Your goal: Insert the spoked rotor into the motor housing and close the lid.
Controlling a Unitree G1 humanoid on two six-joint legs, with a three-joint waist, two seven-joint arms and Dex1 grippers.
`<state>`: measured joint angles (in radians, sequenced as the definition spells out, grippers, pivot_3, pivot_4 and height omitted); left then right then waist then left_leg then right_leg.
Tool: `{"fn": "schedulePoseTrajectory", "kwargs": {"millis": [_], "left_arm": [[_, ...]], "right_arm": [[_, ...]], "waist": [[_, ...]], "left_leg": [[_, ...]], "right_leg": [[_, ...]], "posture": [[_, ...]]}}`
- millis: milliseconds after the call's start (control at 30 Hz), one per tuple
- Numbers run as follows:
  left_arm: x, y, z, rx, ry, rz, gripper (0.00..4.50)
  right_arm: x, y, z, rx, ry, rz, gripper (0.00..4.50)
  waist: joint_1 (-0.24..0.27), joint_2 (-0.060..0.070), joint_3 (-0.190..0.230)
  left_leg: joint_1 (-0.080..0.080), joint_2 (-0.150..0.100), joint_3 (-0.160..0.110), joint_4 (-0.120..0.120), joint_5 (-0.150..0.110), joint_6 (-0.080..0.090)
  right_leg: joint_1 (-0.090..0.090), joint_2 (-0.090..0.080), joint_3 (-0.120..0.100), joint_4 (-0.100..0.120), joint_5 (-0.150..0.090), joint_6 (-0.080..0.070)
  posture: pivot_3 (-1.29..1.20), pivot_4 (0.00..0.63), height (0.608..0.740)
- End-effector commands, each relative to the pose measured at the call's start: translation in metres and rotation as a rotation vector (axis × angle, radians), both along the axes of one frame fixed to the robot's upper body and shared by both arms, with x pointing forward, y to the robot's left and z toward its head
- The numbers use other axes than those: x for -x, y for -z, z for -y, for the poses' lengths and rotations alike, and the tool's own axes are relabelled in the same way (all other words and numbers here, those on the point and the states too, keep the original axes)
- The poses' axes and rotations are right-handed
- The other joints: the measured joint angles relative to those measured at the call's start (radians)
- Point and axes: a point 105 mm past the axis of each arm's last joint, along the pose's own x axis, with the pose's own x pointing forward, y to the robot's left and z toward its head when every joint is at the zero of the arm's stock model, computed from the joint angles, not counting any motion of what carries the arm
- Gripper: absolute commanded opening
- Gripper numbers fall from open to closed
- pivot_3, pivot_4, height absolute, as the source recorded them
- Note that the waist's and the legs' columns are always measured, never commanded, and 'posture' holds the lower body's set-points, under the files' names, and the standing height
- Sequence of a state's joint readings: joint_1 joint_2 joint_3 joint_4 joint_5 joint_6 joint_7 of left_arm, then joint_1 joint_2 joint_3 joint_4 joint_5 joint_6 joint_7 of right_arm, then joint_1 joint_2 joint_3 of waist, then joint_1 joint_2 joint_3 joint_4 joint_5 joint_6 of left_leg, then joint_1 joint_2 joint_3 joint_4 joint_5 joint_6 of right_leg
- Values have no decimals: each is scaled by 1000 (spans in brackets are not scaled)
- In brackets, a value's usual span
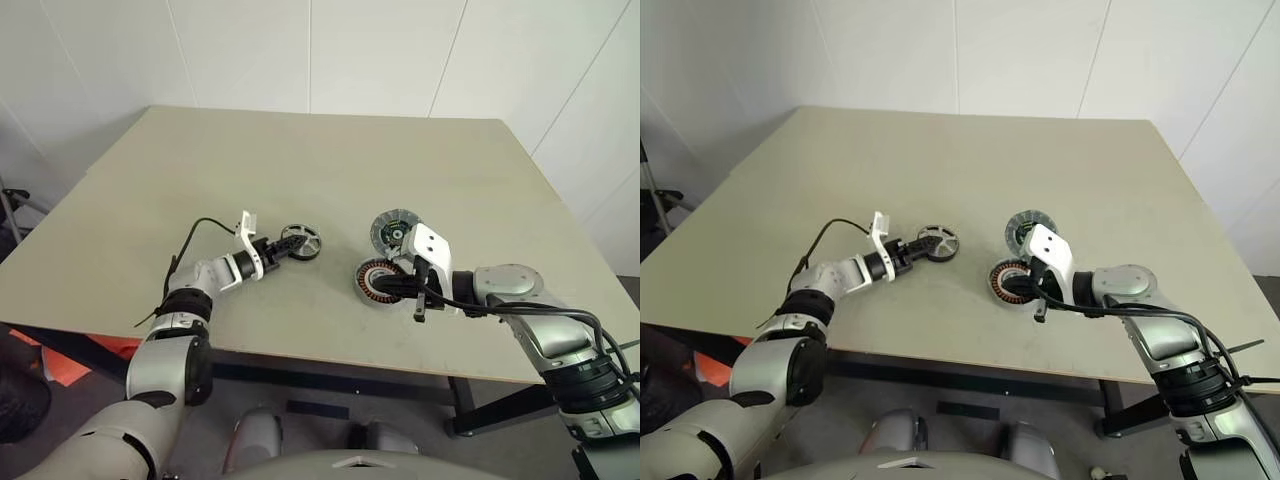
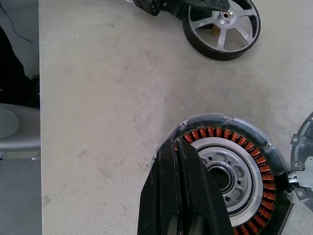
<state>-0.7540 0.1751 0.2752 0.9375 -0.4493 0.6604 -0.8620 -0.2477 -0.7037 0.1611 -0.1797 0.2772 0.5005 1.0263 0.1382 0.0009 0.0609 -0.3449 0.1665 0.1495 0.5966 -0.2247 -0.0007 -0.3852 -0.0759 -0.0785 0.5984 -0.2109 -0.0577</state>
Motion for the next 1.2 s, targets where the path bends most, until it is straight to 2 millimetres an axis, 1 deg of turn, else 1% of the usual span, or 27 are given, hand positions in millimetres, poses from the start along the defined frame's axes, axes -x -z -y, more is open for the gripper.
{"fn": "schedulePoseTrajectory", "kwargs": {"millis": [33,133,300,400,600,633,700,800,867,933,1000,1067,1100,1133,1200], "left_arm": [[-2,-2,0,-39,10,18,2118],[-2,-1,-4,-51,11,22,1222],[-3,-2,-6,-82,22,34,1219],[-4,-6,-10,-89,26,49,1219],[-2,-23,-13,-28,69,90,1219],[-1,-28,-10,-18,88,96,1219],[6,-44,2,-1,177,140,1219],[25,-78,22,48,324,248,1219],[31,-93,26,72,358,278,1219],[35,-100,29,88,378,285,1219],[40,-105,34,107,410,288,1219],[45,-104,41,117,443,274,1219],[46,-100,43,110,455,262,1219],[45,-93,47,102,461,239,1219],[46,-81,55,93,478,206,1219]], "right_arm": [[1,-12,-3,-6,-17,50,0],[1,-12,-3,-7,-13,51,0],[1,-11,-4,-11,-13,50,0],[0,-10,-5,-11,-15,49,0],[-1,-9,-6,-10,-17,50,0],[-1,-9,-6,-9,-17,50,0],[0,-8,-5,-6,-16,47,0],[-1,-10,-2,-12,-5,50,0],[-4,-14,1,-26,18,60,0],[-4,-15,4,-25,24,62,0],[1,-15,9,-21,21,37,0],[12,-17,20,5,-3,-11,0],[16,-18,27,16,-3,-29,0],[18,-20,36,32,7,-40,0],[18,-26,53,59,42,-39,0]], "waist": [[0,0,0],[-1,0,0],[-4,0,0],[-7,0,0],[-12,0,0],[-12,0,0],[-11,0,0],[-7,0,1],[-9,0,1],[-12,1,1],[-14,1,1],[-12,1,1],[-10,1,1],[-7,1,1],[-6,1,1]], "left_leg": [[0,0,0,0,0,0],[0,0,0,0,0,0],[0,0,0,0,0,0],[0,0,0,0,0,0],[0,1,0,0,0,0],[0,1,0,0,0,0],[-2,1,0,0,0,0],[-4,1,0,0,-1,1],[-4,1,0,0,-1,1],[-4,1,1,0,0,2],[-4,1,1,0,0,2],[-4,1,2,0,0,1],[-4,0,2,0,0,1],[-4,0,1,0,0,2],[-3,0,1,0,0,3]], "right_leg": [[0,0,0,0,0,0],[-1,0,0,-1,0,0],[-1,0,0,-1,0,0],[-1,0,0,-1,0,0],[-2,0,0,-1,0,0],[-3,0,0,-1,0,-1],[-5,0,0,-1,4,-6],[-6,0,0,-1,4,-7],[-6,0,0,-1,4,-7],[-6,0,0,0,4,-7],[-6,0,0,0,4,-7],[-5,0,0,0,4,-7],[-4,0,0,0,3,-6],[-4,0,0,-1,0,0],[-3,0,0,-1,0,1]], "posture": [[0,0,740],[0,0,740],[0,0,740],[0,0,740],[0,0,740],[0,0,740],[0,0,740],[0,0,740],[0,0,740],[0,0,740],[0,0,740],[0,0,740],[0,0,740],[0,0,740],[0,0,740]]}}
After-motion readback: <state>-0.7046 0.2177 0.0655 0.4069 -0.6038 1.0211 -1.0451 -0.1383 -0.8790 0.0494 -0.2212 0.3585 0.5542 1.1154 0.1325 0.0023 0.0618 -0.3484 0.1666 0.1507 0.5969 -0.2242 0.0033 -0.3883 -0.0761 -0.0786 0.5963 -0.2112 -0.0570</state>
